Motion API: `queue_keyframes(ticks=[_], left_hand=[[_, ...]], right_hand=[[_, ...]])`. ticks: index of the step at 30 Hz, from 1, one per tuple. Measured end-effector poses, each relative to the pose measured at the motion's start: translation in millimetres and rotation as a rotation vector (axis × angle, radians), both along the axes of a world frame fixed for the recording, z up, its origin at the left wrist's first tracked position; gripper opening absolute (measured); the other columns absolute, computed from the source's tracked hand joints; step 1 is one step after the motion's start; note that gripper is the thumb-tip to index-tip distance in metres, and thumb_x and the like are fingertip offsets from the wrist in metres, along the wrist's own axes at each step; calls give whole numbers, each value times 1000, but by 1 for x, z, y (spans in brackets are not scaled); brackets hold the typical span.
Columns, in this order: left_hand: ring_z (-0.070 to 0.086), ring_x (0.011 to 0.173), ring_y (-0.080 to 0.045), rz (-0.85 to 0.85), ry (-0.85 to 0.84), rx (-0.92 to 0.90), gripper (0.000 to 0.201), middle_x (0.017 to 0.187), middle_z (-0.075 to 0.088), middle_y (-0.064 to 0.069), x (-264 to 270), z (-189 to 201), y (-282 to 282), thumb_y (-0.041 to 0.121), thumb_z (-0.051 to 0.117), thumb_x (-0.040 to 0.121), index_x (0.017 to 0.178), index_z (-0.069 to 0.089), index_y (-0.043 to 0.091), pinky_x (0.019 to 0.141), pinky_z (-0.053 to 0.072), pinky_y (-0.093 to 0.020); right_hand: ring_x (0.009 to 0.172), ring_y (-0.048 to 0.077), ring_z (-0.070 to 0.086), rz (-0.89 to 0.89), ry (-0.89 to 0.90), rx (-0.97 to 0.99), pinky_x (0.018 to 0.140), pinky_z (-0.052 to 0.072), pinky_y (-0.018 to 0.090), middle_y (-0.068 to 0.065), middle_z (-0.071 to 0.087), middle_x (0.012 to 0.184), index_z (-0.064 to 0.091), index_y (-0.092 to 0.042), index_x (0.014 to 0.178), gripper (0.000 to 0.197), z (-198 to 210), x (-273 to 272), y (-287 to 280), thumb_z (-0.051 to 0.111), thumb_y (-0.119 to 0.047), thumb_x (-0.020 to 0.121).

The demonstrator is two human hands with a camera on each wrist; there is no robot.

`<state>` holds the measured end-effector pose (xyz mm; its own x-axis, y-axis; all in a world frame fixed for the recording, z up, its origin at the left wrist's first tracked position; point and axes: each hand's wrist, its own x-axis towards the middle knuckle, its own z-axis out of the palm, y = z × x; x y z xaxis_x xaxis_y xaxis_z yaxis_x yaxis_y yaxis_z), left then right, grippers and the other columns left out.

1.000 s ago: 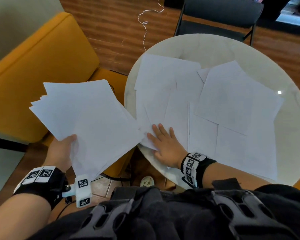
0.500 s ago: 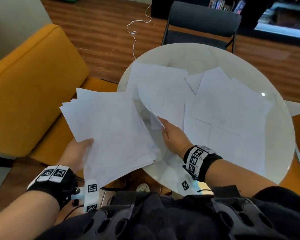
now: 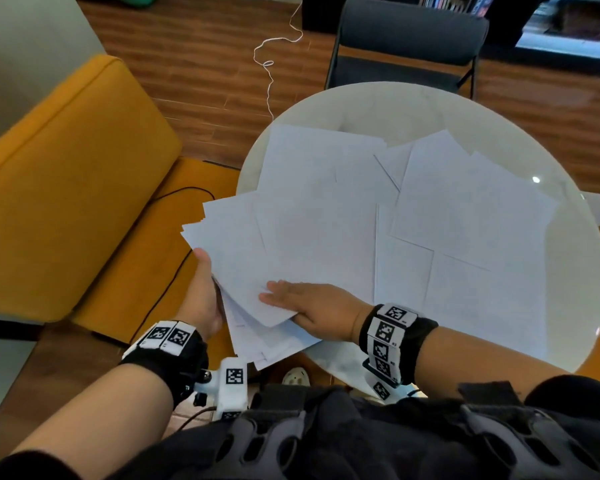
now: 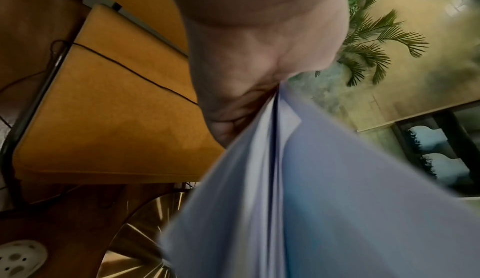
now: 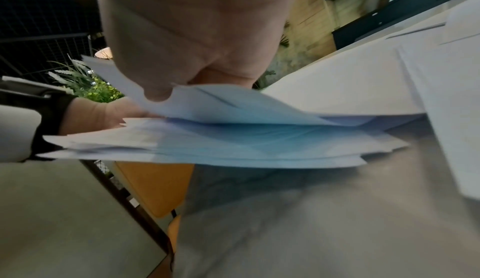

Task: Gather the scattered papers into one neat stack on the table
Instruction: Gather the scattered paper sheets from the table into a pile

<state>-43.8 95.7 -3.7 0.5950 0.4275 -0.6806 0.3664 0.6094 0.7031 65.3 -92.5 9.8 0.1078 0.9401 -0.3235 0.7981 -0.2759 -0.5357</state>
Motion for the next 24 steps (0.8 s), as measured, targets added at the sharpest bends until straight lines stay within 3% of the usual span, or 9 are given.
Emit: queue_keyframes(ticks=[1, 3, 4, 6, 9, 11, 15, 19, 24], left_hand=[[70, 110, -23, -2, -8, -9, 75, 121, 73, -4, 0, 0, 0, 78, 39, 80, 128, 63, 26, 96, 51, -45], [68, 112, -29, -26, -12, 25, 42, 126, 70, -11, -1, -5, -4, 41, 55, 97, 130, 61, 16, 96, 51, -47], [65, 116, -33, -41, 11, 67, 38, 130, 67, -16, -3, -11, -4, 21, 59, 97, 133, 58, 10, 97, 51, -47], [63, 116, -36, -73, 67, 136, 41, 131, 64, -19, -6, -21, -2, 3, 59, 95, 136, 54, 4, 94, 51, -47], [64, 115, -35, -76, 102, 161, 39, 130, 66, -16, -10, -27, 3, 5, 58, 97, 136, 57, 7, 101, 48, -55], [64, 114, -34, -72, 98, 177, 37, 128, 67, -12, -14, -30, 9, 7, 60, 97, 134, 59, 10, 102, 47, -55], [65, 114, -30, -91, 56, 191, 28, 123, 70, -7, -21, -22, 15, 7, 60, 97, 123, 64, 17, 101, 48, -52], [68, 102, -23, -96, 43, 177, 22, 99, 78, 5, -26, -13, 18, 5, 60, 95, 112, 67, 19, 81, 52, -39], [66, 107, -25, -62, 64, 125, 22, 113, 72, -1, -27, -15, 18, 12, 61, 96, 115, 64, 22, 85, 51, -42]], right_hand=[[147, 14, 18, 18, 10, -28, 120, 17, 29, -6, 16, 160, 22, -32, 151, 55, -1, 0, 0, 37, -18, 100], [147, 11, 18, 34, 39, -88, 119, 20, 33, -9, 15, 160, 22, -35, 150, 53, -3, -1, -2, 39, -29, 101], [147, 9, 16, 37, 55, -118, 119, 19, 33, -11, 14, 160, 21, -37, 150, 54, -4, 0, -3, 40, -37, 100], [146, 6, 14, 23, 79, -149, 118, 15, 32, -15, 13, 160, 19, -40, 150, 62, -2, 3, -6, 41, -56, 94], [147, 11, 13, -187, 47, -30, 120, 12, 34, -9, 15, 160, 24, -34, 150, 73, -5, 20, -11, 38, -68, 87], [148, 18, 14, -489, -27, 93, 121, 13, 38, -1, 16, 161, 25, -25, 150, 75, -15, 42, -14, 48, -60, 88], [147, 28, 13, -1015, -35, -57, 119, 16, 44, 9, 13, 160, 9, -18, 153, 97, -28, 90, -25, 67, -50, 82], [148, 29, 4, -979, -78, -196, 120, 12, 47, 9, 8, 161, 12, -16, 153, 102, -34, 107, -28, 67, -58, 77], [149, 28, -7, -857, -126, -258, 119, 5, 51, 5, -5, 162, 16, -23, 152, 98, -38, 97, -21, 64, -62, 77]])
